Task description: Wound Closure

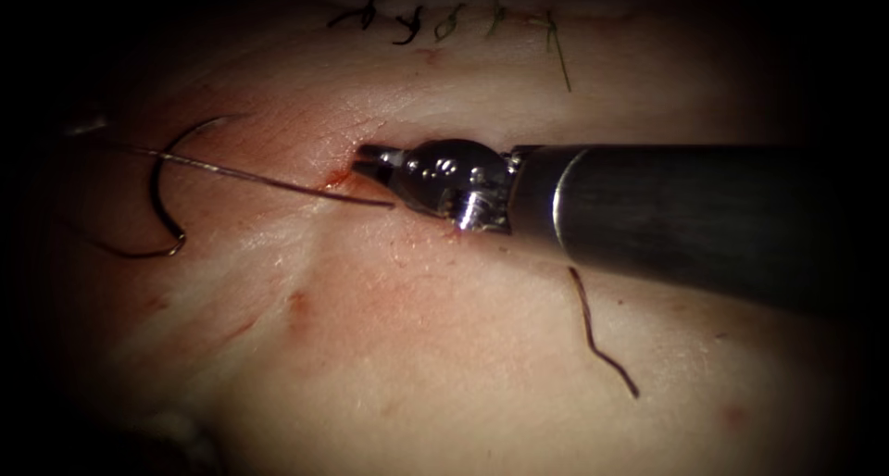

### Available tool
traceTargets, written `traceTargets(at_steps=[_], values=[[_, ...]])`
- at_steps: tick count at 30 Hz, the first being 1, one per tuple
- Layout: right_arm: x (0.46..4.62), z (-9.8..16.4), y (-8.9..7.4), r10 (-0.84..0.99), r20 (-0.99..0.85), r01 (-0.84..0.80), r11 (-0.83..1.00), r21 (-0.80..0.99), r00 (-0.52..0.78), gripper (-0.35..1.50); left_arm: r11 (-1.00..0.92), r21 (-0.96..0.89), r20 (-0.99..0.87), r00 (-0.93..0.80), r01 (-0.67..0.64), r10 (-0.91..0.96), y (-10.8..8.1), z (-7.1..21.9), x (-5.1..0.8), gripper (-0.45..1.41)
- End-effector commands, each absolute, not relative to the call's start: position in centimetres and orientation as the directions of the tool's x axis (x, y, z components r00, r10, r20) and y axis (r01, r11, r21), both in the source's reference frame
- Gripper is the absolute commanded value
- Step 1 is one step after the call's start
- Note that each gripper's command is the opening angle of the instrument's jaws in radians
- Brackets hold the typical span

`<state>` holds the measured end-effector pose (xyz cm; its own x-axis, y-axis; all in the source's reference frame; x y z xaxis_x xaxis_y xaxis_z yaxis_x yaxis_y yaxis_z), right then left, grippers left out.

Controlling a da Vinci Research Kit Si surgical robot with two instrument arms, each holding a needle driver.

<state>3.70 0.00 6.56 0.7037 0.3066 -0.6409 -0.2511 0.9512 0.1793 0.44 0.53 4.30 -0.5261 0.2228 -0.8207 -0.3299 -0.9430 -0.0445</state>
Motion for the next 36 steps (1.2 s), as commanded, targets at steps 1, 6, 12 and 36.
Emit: traceTargets(at_steps=[1,6,12,36], values=[[3.74,6.6,0.0,0.3,-0.633,-0.243,0.954,0.178,0.714,-0.35,-0.944,-0.046,-0.821,-0.526,-0.328,0.223,0.5,4.4,0.39,-0.45],[3.68,6.6,0.0,0.281,-0.629,-0.223,0.959,0.172,0.724,-0.35,-0.943,-0.046,-0.823,-0.522,-0.33,0.223,0.5,4.3,0.42,-0.45],[3.64,6.4,-0.1,0.281,-0.638,-0.201,0.96,0.196,0.717,-0.35,-0.946,-0.037,-0.83,-0.516,-0.323,0.209,0.4,4.4,0.52,-0.45],[1.83,4.0,-1.2,0.433,-0.747,-0.438,0.874,0.211,0.504,1.45,-0.903,-0.028,-0.85,-0.465,-0.43,0.247,0.8,4.9,0.27,-0.45]])
